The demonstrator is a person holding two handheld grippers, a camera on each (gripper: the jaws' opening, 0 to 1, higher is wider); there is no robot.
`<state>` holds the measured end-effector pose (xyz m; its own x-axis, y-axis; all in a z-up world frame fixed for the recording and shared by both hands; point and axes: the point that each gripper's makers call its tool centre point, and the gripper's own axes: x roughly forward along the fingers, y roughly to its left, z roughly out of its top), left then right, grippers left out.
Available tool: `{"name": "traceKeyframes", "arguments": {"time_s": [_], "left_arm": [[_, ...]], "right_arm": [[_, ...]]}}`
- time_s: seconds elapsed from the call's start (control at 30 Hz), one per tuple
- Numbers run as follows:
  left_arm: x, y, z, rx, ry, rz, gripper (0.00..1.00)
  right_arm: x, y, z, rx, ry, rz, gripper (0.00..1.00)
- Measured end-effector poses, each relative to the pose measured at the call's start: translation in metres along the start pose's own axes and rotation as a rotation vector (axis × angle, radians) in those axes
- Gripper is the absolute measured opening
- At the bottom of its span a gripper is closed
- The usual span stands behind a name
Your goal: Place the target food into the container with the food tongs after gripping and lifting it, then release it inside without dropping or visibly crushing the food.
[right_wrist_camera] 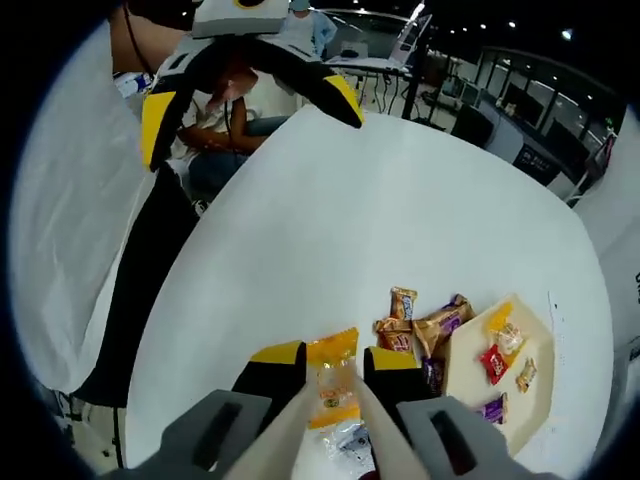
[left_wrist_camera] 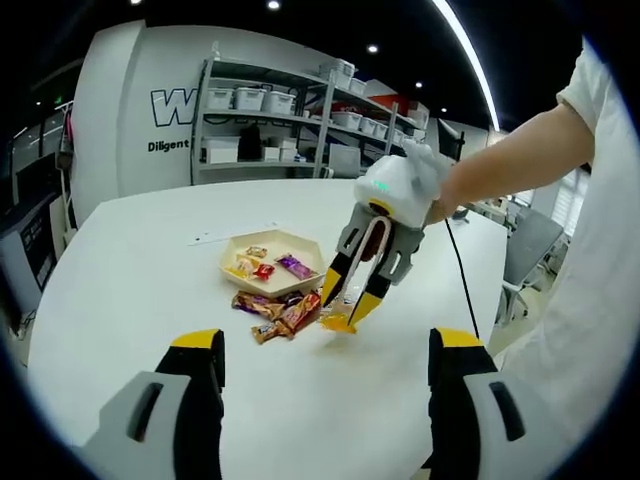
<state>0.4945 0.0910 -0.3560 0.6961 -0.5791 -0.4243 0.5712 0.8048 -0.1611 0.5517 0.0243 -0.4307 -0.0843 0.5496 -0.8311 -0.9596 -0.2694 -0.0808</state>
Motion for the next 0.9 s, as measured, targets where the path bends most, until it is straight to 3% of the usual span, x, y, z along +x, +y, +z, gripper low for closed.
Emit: {"name": "traceKeyframes", "arguments": {"time_s": [0.43, 0.9], "left_arm": [[0.007, -0.008, 0.010, 0.019, -0.015, -0.029, 0.81], [0.002, 0.002, 0.007, 0.003, -0.014, -0.004, 0.81]], "right_arm": [[-0.043, -0.058, 0.009, 0.080, 0.011, -0.139, 0.17], [-0.049, -0.106, 0.009, 0.144, 0.014, -0.191, 0.18]]}}
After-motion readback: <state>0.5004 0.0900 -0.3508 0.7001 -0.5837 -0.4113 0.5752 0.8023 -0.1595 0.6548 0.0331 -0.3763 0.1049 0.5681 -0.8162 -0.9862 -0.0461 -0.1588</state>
